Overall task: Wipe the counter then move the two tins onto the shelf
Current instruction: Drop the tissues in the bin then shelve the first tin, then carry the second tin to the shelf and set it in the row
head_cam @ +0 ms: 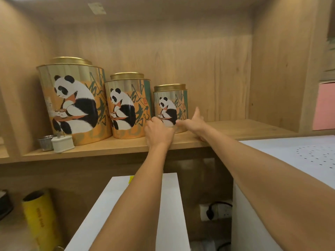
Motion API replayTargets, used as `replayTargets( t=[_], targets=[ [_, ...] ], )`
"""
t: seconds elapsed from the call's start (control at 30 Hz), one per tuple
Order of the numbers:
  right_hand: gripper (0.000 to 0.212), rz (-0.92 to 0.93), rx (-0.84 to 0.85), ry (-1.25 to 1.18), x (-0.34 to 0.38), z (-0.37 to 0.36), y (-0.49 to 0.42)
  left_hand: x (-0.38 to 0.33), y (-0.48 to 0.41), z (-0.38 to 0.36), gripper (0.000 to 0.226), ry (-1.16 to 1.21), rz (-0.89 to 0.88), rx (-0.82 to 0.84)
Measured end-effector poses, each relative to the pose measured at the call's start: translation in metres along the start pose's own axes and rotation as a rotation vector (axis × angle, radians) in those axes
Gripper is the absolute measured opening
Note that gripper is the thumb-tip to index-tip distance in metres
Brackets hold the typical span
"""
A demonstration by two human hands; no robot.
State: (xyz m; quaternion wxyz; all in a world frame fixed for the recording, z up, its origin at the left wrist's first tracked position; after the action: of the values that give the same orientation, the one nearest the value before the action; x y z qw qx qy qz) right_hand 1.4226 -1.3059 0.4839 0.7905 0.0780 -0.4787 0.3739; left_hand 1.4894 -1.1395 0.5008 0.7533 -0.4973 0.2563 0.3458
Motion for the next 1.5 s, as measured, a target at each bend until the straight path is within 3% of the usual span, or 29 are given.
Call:
replayTargets(
  t=[0.1, 0.23, 0.37, 0.47, 0.63, 0.7, 0.83, 0.93, 1.03, 1.13, 1.23, 1.33, 1.5],
  targets=[
    [0.057, -0.055, 0.071, 0.381, 0.007, 0.02, 0.048, -0.001, 0.011, 0.007, 0.026, -0.011, 0.011, 0.1],
    [0.037, 0.072, 0.15, 0.744, 0.045, 0.059, 0.128, -0.03, 0.037, 0.014, 0.028, -0.137, 0.022, 0.293],
    [0.023, 0.343, -0.225, 0.881, 0.1, 0.156, 0.238, -0.126, 0.081, 0.012, 0.029, -0.057, -0.11, 0.392],
    [0.024, 0.382, -0.389, 0.976, 0.112, 0.242, 0.342, -0.237, 0.141, 0.016, 0.024, 0.111, -0.332, 0.442],
    [0.025, 0.127, -0.455, 1.117, 0.081, 0.364, 0.564, -0.402, 0.339, 0.056, 0.022, 0.466, -0.799, 0.639],
    [0.029, -0.042, -0.491, 1.074, 0.061, 0.4, 0.68, -0.431, 0.443, 0.084, 0.018, 0.68, -0.883, 0.767],
    [0.033, -0.418, -0.786, 1.05, 0.032, 0.418, 0.934, -0.454, 0.664, 0.158, 0.015, 1.073, -1.036, 1.14],
    [0.032, -0.724, -0.99, 0.929, 0.005, 0.375, 1.113, -0.444, 0.831, 0.215, 0.019, 1.214, -1.174, 1.537],
    [0.033, -1.001, -1.223, 0.738, -0.018, 0.291, 1.264, -0.401, 0.984, 0.263, 0.021, 1.191, -1.272, 1.971],
    [0.037, -1.214, -1.492, 0.469, -0.039, 0.175, 1.376, -0.332, 1.115, 0.318, 0.023, 1.048, -1.362, 2.395],
    [0.029, -1.404, -1.757, 0.257, -0.053, 0.04, 1.444, -0.241, 1.221, 0.382, 0.02, 0.741, -1.609, 2.738],
    [0.023, -1.586, -1.984, 0.05, -0.061, -0.09, 1.469, -0.16, 1.283, 0.44, 0.023, 0.472, -1.923, 2.882],
    [0.02, -1.954, -2.238, -0.285, -0.053, -0.275, 1.443, -0.088, 1.319, 0.525, 0.025, 0.449, -2.364, 2.908]
  ],
)
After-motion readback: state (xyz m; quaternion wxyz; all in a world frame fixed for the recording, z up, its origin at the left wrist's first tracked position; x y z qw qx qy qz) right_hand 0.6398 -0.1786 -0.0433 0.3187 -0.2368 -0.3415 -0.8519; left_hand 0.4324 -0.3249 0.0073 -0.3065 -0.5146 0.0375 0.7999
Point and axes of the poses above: each hand's wrist, its own y-axis away from the middle knuckle, its own z-axis out of the back of the hand, x = y × z, the point moved 10 cm from there along -y, towards the middle knuckle, and after that the axes turned 12 degrees about y, right-handed, at the moved point
